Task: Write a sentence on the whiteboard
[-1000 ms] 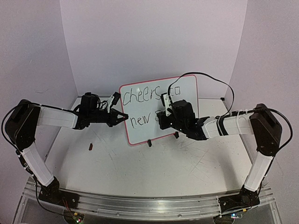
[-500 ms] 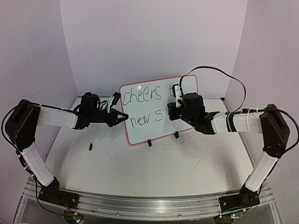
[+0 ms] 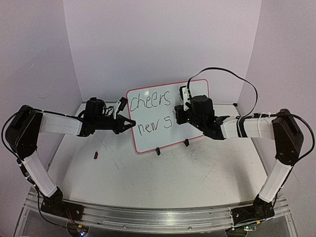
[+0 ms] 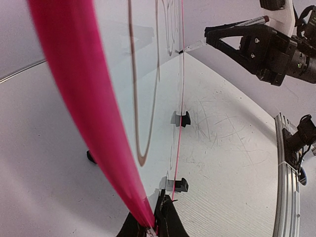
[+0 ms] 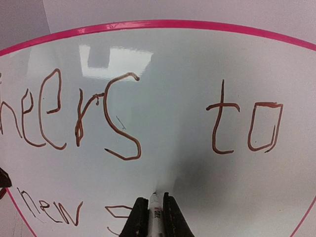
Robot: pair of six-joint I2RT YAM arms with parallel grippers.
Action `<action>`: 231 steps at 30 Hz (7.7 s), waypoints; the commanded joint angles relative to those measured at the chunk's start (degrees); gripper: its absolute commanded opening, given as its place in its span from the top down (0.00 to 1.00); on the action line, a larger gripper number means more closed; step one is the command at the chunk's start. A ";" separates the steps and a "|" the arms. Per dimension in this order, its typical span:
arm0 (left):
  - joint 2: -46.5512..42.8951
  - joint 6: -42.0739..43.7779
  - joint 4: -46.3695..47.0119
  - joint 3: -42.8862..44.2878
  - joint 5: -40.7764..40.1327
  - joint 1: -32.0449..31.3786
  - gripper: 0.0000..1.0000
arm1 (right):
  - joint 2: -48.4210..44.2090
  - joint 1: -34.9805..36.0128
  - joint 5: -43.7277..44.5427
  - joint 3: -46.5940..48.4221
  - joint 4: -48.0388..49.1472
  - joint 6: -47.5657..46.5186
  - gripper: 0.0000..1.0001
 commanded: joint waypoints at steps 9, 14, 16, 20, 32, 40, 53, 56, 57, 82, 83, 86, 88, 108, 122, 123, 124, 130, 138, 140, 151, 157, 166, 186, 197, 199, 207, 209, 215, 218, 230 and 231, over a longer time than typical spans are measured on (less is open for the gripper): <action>0.71 6.03 -0.45 2.22 -8.27 0.86 1.00 | 1.93 0.05 -0.73 0.19 1.10 1.34 1.00; 0.87 6.09 -0.53 2.14 -8.26 0.86 1.00 | 1.52 0.13 -1.10 -2.22 0.78 2.51 1.00; 0.87 6.01 -0.54 2.06 -8.30 0.85 1.00 | 1.48 0.13 -1.29 -3.10 0.76 3.00 1.00; 0.87 5.97 -0.53 2.11 -8.18 0.86 1.00 | 1.71 0.13 -1.18 -4.58 0.76 3.86 1.00; 0.63 5.93 -0.62 1.90 -8.11 0.86 1.00 | 2.41 0.10 1.89 -4.71 0.98 2.99 1.00; 0.82 6.04 -0.62 1.98 -7.99 0.87 1.00 | -1.58 -0.05 2.65 -4.79 0.94 0.19 1.00; 0.26 6.05 -0.80 1.92 -8.22 0.86 1.00 | -0.04 -0.10 -6.78 -1.38 2.78 1.18 1.00; 0.24 6.05 -0.80 1.94 -8.22 0.86 1.00 | 0.85 -0.14 -5.31 -0.66 2.84 0.90 1.00; 0.20 6.08 -0.85 1.94 -8.23 0.85 1.00 | 0.96 -0.13 -5.10 -0.56 2.96 0.74 1.00; 1.03 6.68 -1.38 2.26 -9.17 0.80 1.00 | -10.60 -2.78 -12.30 -8.50 2.66 -2.83 1.00; 1.06 6.79 -1.46 2.28 -9.17 0.78 1.00 | -10.62 -3.13 -12.87 -8.45 2.20 -3.69 1.00; 1.36 6.95 -1.54 2.31 -9.46 0.85 1.00 | -9.63 -3.21 -12.57 -7.37 1.86 -6.20 1.00; 1.63 7.04 -1.76 2.44 -9.92 0.81 1.00 | -8.47 -3.21 -12.28 -6.40 1.51 -5.91 1.00; 1.63 7.76 -3.00 3.32 -10.64 0.82 1.00 | -4.37 -3.21 -9.93 -4.95 2.89 -2.25 1.00; 1.23 7.45 -3.04 3.37 -10.16 0.80 1.00 | -2.09 -3.21 -7.22 -3.86 2.35 -0.34 1.00; 1.15 7.46 -3.00 3.34 -10.15 0.80 1.00 | -2.07 -3.21 -6.38 -3.77 2.41 -0.12 1.00; 1.14 7.45 -3.06 3.31 -10.10 0.81 1.00 | -2.04 -3.21 -5.15 -3.73 2.42 0.24 1.00; 1.26 7.45 -3.07 3.17 -9.99 0.75 1.00 | -2.33 -3.25 1.03 -4.91 2.43 1.54 1.00; 1.34 7.51 -3.08 3.44 -9.75 0.75 1.00 | -0.58 -3.30 2.91 -2.44 2.12 0.75 1.00; 1.31 7.54 -3.07 3.43 -9.77 0.73 1.00 | -0.44 -3.30 1.18 -2.24 2.85 -0.37 1.00; 1.46 7.63 -3.08 3.46 -9.71 0.77 1.00 | 0.94 -3.30 -3.83 -2.12 1.58 1.02 1.00; 1.40 7.65 -3.08 3.42 -9.65 0.78 1.00 | 0.52 -3.30 -4.98 -4.38 0.72 1.98 1.00; 1.36 7.63 -3.08 3.36 -9.54 0.77 1.00 | 0.11 -3.30 -3.65 -6.55 -0.74 2.54 1.00; 1.67 7.65 -3.17 3.69 -9.25 0.77 1.00 | -0.28 -3.83 4.59 -1.68 4.38 -1.29 1.00; 1.67 7.78 -3.17 3.61 -9.22 0.83 1.00 | -0.79 -3.91 1.26 -3.88 3.64 0.33 1.00; 1.68 7.81 -3.17 3.59 -9.22 0.75 1.00 | -0.80 -3.92 0.09 -5.27 3.23 1.15 1.00; 1.65 7.84 -3.17 3.43 -9.22 0.77 1.00 | -1.34 -3.92 0.73 -9.17 1.81 2.35 1.00; 1.58 7.81 -3.17 3.43 -9.22 0.77 1.00 | -1.70 -3.91 2.67 -9.19 1.48 2.05 1.00; 1.41 7.81 -3.26 3.26 -9.45 0.72 1.00 | -8.89 -3.91 0.38 -10.66 3.41 0.17 1.00; 1.48 7.81 -3.33 3.46 -9.37 0.79 1.00 | -8.87 -4.14 -1.63 -9.13 3.60 -0.47 1.00; 1.39 7.95 -3.35 3.52 -9.25 0.73 1.00 | -3.31 -6.06 -3.72 -4.15 3.80 -1.63 1.00; 1.35 7.97 -3.35 3.52 -9.25 0.75 1.00 | -3.09 -6.10 -3.91 -4.00 3.80 -1.63 1.00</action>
